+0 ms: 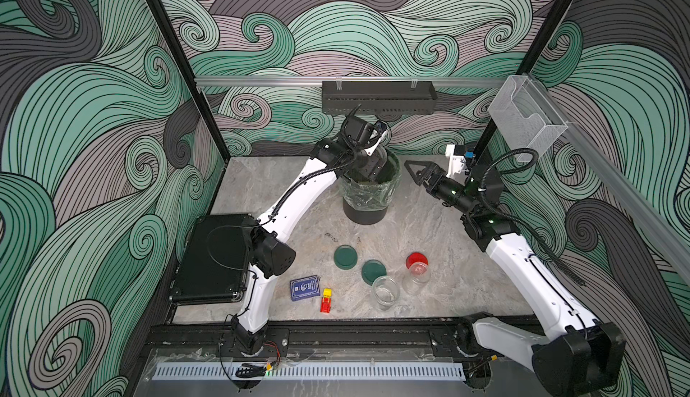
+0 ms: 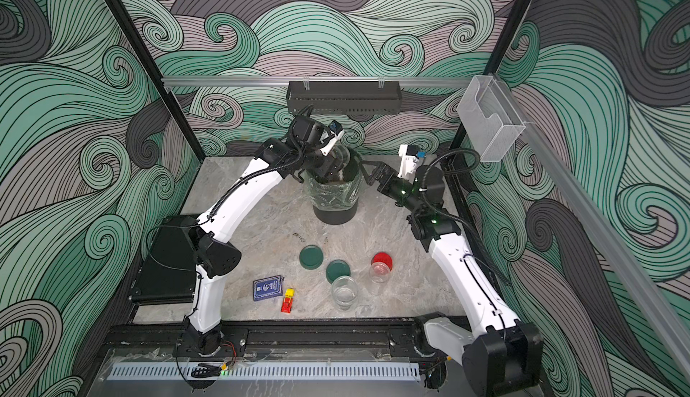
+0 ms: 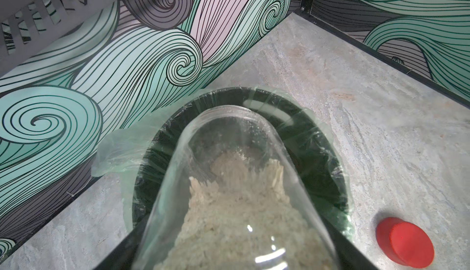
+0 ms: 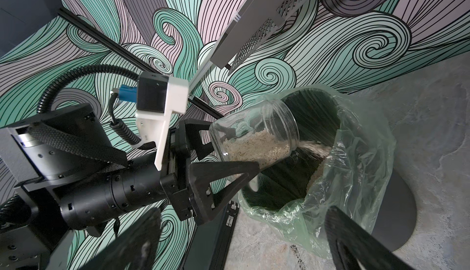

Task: Empty expired oatmeal from jars
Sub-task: Pour the expired oatmeal into the trash bin.

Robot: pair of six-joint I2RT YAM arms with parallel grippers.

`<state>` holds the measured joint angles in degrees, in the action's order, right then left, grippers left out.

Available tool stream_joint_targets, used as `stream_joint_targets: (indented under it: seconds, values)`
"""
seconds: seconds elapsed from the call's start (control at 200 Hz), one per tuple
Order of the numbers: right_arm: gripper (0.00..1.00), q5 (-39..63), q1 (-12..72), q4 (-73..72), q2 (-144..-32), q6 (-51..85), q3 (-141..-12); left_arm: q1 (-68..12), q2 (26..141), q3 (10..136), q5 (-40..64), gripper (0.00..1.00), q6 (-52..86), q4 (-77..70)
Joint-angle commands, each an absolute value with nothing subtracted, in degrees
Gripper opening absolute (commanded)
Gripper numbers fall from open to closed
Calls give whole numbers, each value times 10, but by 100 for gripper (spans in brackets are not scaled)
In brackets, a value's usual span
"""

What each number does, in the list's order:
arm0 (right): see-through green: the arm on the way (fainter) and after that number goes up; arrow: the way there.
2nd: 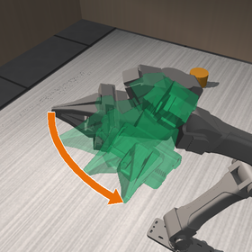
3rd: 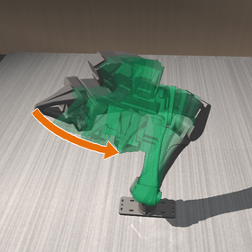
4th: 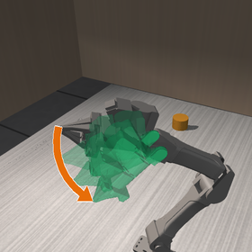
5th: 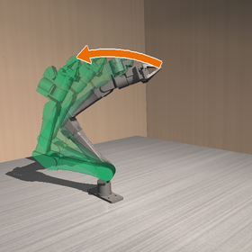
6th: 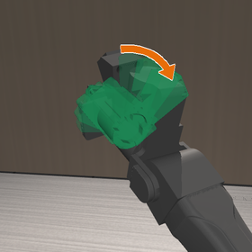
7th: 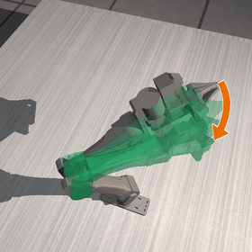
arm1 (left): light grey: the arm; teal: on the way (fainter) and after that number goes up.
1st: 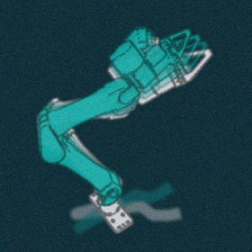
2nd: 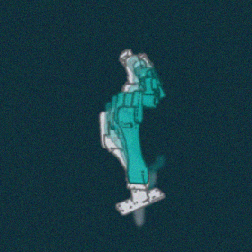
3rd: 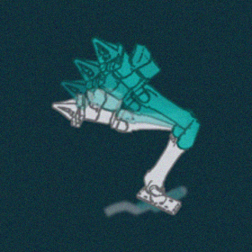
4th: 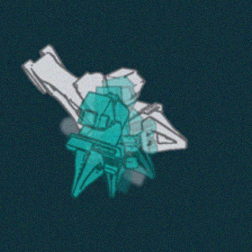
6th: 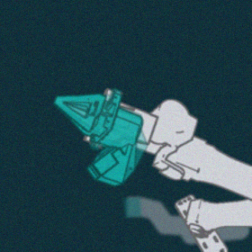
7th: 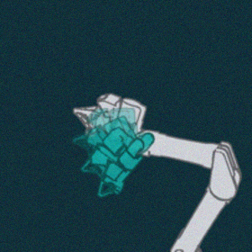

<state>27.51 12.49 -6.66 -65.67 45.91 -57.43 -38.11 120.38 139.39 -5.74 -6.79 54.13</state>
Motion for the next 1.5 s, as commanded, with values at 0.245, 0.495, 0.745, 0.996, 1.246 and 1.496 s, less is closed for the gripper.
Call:
stream_joint_targets:
  seconds: [0.245, 0.495, 0.745, 0.996, 1.246, 1.496]
  values:
    - [99, 287, 119, -90, -659, 464, -570, -371, 1229, 1490, -48, 0, -30, 597]
    - [99, 288, 119, -91, -661, 466, -571, -367, 1237, 1513, -62, 0, 5, 637]
    - [99, 289, 119, -92, -663, 469, -572, -357, 1234, 1520, -59, 0, 56, 669]
    - [99, 292, 120, -95, -664, 472, -572, -355, 1215, 1526, -41, 0, 98, 676]
    - [99, 294, 120, -95, -663, 474, -573, -356, 1179, 1496, -9, 0, 137, 654]
    - [99, 297, 120, -97, -664, 470, -574, -356, 1162, 1482, -2, 0, 182, 651]
